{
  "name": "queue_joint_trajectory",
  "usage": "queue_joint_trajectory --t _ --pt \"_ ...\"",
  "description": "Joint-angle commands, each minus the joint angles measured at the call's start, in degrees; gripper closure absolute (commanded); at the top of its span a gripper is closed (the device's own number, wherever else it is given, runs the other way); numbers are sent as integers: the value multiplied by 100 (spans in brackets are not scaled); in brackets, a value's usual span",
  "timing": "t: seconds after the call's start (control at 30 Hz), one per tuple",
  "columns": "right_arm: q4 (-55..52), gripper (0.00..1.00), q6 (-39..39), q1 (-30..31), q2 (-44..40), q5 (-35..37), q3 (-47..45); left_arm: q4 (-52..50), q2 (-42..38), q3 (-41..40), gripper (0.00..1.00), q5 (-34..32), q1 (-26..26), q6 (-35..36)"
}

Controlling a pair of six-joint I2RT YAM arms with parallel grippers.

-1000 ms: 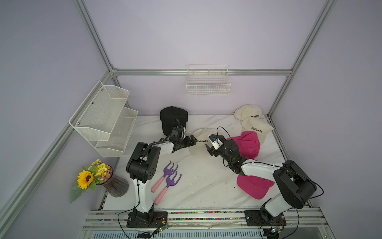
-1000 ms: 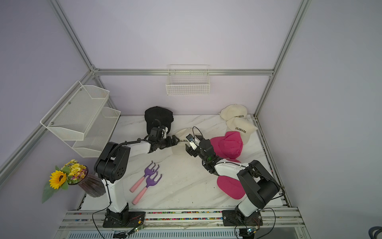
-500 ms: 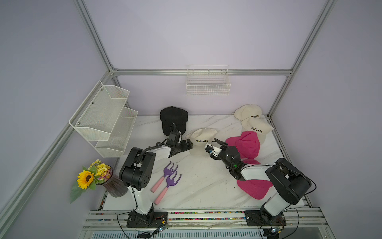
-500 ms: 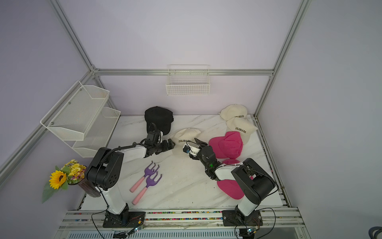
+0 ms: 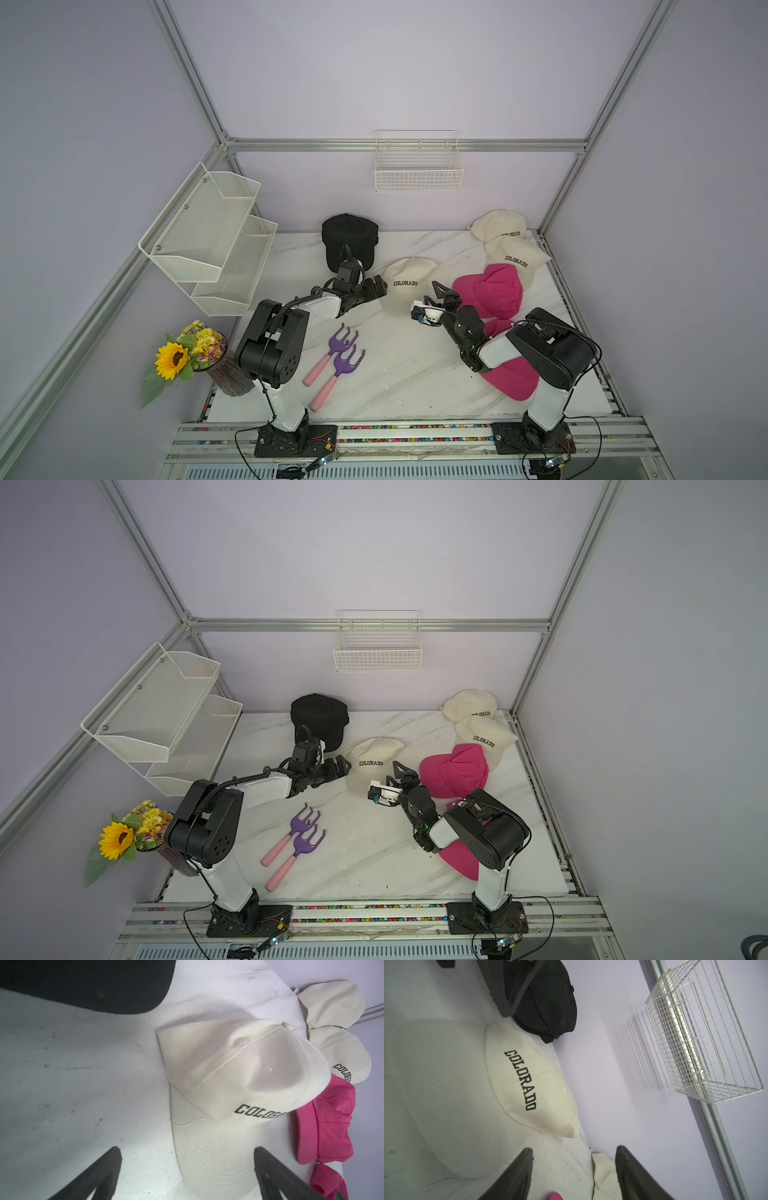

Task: Stack the baseball caps by color
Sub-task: Pick up the baseball cap from the center of the board.

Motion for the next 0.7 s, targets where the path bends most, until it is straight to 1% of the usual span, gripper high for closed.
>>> queue_joint_trajectory --t 0.0,0.13,0.2,0.27,0.4,0.53,0.67 --pt "-490 32 119 147 -222 -739 -50 253 -45 25 0 211 46 -142" --pt "-1303 29 338 156 -38 -1018 262 388 71 124 0 606 29 -283" --pt "-1643 28 390 166 -4 -1175 409 393 103 163 0 677 11 -330" --pt "-1742 28 327 170 83 -1197 465 427 124 169 0 707 -14 -351" --pt "-1716 28 64 162 268 -1127 469 471 193 229 0 902 -52 -412" --pt "-1444 28 -251 170 437 -1133 386 494 408 479 0 1170 -118 -454" --pt "-817 31 -721 171 907 -639 380 455 616 666 0 1212 -141 -448"
